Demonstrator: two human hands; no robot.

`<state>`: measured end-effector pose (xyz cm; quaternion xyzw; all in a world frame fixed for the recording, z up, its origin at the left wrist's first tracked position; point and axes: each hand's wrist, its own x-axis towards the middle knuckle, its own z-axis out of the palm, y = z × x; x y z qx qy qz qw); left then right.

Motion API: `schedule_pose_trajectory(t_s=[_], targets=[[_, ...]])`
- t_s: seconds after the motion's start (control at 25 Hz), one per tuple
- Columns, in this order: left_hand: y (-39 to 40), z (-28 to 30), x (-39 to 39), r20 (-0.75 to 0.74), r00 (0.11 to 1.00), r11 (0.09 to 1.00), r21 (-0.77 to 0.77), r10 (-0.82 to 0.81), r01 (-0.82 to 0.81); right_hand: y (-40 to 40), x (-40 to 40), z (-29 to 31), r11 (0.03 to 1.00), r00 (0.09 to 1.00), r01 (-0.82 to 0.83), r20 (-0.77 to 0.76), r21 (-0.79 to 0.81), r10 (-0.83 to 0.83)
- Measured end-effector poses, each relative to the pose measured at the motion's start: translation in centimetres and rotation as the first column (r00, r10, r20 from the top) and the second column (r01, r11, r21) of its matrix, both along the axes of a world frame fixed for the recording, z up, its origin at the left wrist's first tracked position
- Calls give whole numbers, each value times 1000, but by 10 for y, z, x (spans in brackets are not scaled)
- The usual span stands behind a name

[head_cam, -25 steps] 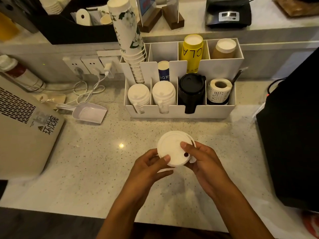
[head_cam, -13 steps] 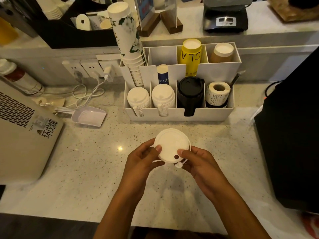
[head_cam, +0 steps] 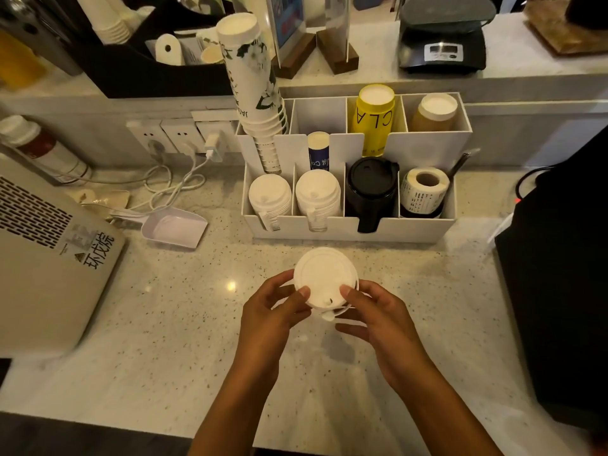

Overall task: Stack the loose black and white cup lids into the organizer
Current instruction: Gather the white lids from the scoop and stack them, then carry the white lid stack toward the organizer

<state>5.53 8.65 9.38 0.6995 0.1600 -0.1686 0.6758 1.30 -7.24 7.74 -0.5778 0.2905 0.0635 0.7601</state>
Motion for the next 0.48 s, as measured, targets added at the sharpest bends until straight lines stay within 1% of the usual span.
schedule_pose_trajectory(t_s=[0.24, 0.36, 0.44, 0.48], targets=[[-9, 4, 32, 39, 998, 988, 150, -41, 34, -3, 21, -2, 978, 1000, 6, 11, -209, -4], [-14, 9, 53, 41, 998, 983, 177, -46, 38, -6, 36, -4, 976, 1000, -10, 21, -216, 15], [-12, 15, 74, 53, 997, 987, 157, -49, 40, -10, 48, -9, 979, 999, -20, 34, -200, 28], [-11, 17, 86, 65, 997, 988, 152, -47, 37, -12, 53, -15, 972, 999, -23, 30, -233, 31]])
